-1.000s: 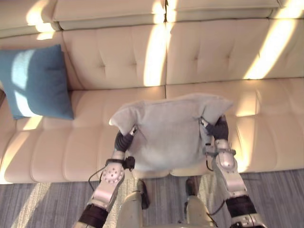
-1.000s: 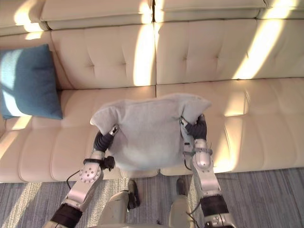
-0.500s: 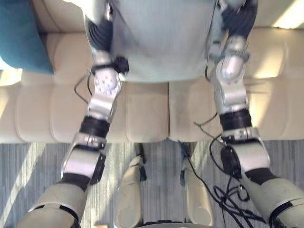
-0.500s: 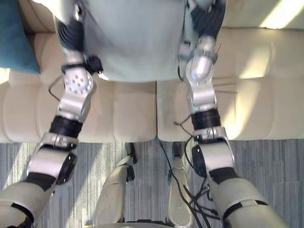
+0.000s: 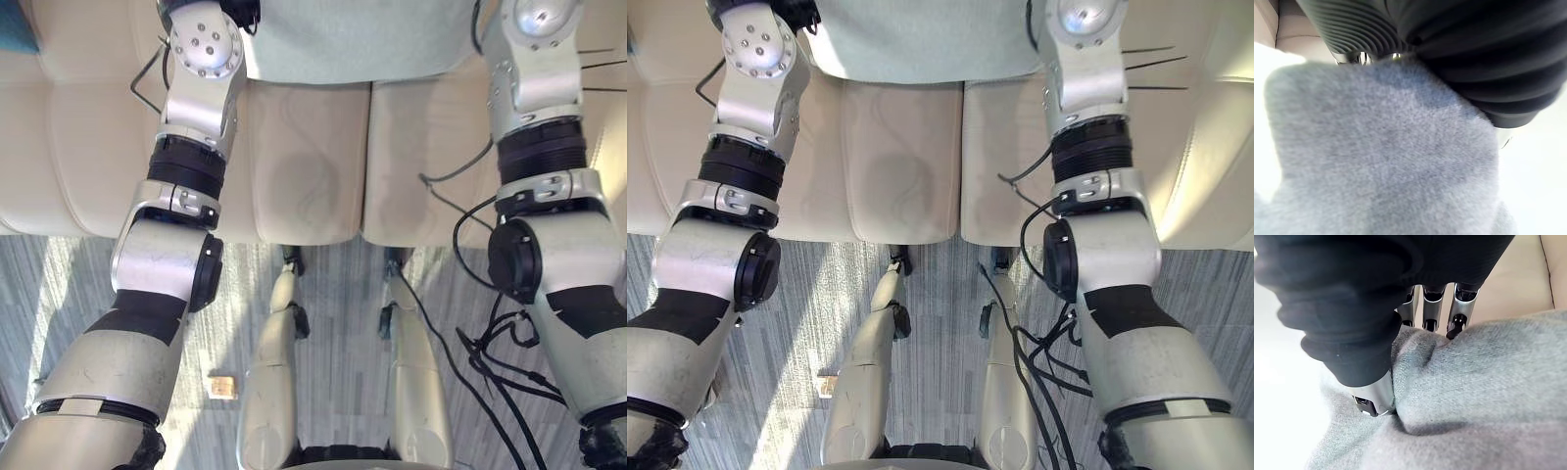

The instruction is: Pick up cushions and gather them together orderly.

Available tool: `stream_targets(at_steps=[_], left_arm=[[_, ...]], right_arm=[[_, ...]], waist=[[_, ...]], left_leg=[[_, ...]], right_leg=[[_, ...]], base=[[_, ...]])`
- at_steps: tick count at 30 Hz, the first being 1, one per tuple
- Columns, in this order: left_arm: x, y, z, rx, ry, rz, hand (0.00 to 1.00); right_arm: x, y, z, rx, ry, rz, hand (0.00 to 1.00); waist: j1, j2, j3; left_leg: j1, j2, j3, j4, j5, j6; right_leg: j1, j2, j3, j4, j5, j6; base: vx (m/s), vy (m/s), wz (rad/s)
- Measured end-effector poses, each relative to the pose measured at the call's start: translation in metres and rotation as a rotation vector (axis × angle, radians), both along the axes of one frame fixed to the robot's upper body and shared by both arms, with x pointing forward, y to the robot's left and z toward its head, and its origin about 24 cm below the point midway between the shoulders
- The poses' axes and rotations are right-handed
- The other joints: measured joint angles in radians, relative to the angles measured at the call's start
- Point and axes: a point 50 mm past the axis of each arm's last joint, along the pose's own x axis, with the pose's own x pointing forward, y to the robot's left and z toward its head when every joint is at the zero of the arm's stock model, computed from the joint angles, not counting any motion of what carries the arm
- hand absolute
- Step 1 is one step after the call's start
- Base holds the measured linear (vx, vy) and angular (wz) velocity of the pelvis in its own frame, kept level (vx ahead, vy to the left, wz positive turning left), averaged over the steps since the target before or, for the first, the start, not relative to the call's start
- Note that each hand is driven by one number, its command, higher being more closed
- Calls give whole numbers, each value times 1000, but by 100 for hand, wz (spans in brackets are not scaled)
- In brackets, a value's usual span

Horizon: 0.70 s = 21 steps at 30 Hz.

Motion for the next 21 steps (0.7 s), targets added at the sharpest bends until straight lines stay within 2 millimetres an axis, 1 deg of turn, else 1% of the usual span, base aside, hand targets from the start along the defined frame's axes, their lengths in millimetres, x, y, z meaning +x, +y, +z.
stream_targets(at_steps=[5, 7, 8, 9, 11, 12, 14, 15, 16, 17, 18, 19, 20, 21], left_arm=[[-1, 6, 1, -34, -4, -4, 0], [-1, 14, -1, -23, -1, 5, 0], [-3, 21, 0, -15, -7, 23, 0], [-4, 26, 1, -11, -12, 35, 0], [-12, 55, 2, -18, -35, 95, 0], [-14, 64, 1, -18, -35, 115, 0], [-20, 82, -6, -16, -41, 151, 0], [-22, 86, -9, -18, -41, 153, 0], [-23, 90, -17, -29, -36, 139, 0], [-25, 94, -30, -33, -28, 128, 0], [-25, 97, -50, -19, 8, 113, 0], [-25, 97, -56, -14, 18, 108, 0], [-28, 100, -91, 9, 84, 85, 0], [-33, 100, -156, 27, 240, 43, 0]], right_arm=[[-4, -8, 4, 10, -24, -11, 0], [-3, -17, 0, 25, -10, -7, 0], [-4, -27, -3, 23, -8, -18, 0], [-5, -32, -5, 24, -11, -17, 0], [-13, -53, -6, 28, -29, -23, 0], [-16, -61, -7, 31, -35, -14, 0], [-22, -72, -9, 15, -50, -7, 0], [-25, -75, -10, 15, -60, 6, 0], [-29, -79, -15, 4, -72, 16, 0], [-29, -80, -27, -12, -62, 37, 0], [-26, -82, -46, -37, -18, 48, 0], [-26, -82, -52, -46, -7, 50, 0], [-26, -84, -85, -80, 62, 70, 0], [-27, -87, -139, -125, 194, 95, 0]], waist=[[1, 0, 0], [1, 0, 0], [1, 0, 0], [1, 0, 0], [0, 0, 0], [2, 0, 0], [5, 0, 0], [4, 0, 0], [7, 0, 0], [14, -1, 0], [20, -1, -1], [21, -2, -1], [25, -2, -2], [25, -4, -3]], left_leg=[[-30, 3, 15, 6, 0, -1], [-32, 5, 18, 9, 2, -3], [-32, 6, 20, 13, 1, -3], [-32, 6, 21, 15, 1, -3], [-32, 15, 24, 22, 1, -3], [-32, 19, 25, 28, 1, -4], [-26, 26, 24, 40, 0, -4], [-21, 27, 27, 39, -1, -6], [-7, 26, 29, 33, -3, -9], [16, 32, 33, 33, -4, -10], [48, 37, 36, 30, -7, -10], [56, 38, 36, 30, -10, -13], [100, 42, 39, 31, -21, -11], [169, 47, 48, 34, -44, -14]], right_leg=[[-43, 1, 8, 18, 0, 0], [-46, 2, 11, 21, 0, 0], [-48, 3, 10, 31, -3, -3], [-51, 3, 9, 40, -4, -5], [-62, 3, 7, 69, -11, -14], [-62, 4, 5, 74, -12, -15], [-60, 4, 2, 96, -16, -22], [-59, 5, 4, 105, -27, -21], [-53, 6, 4, 120, -42, -19], [-32, 7, 5, 122, -45, -23], [-1, 11, 5, 122, -52, -25], [7, 12, 5, 122, -53, -26], [50, 16, 5, 124, -67, -26], [119, 18, 4, 123, -85, -29]], base=[[-14, -6, -6], [-29, -1, -2], [-32, -1, 0], [0, 0, 0], [-36, -16, 0], [-47, -28, 0], [-57, -26, 0], [-62, -43, 5], [-66, -51, 2], [-72, -70, 0], [-51, -59, -5], [-23, -104, -3], [17, -130, -4], [40, -149, -6]])
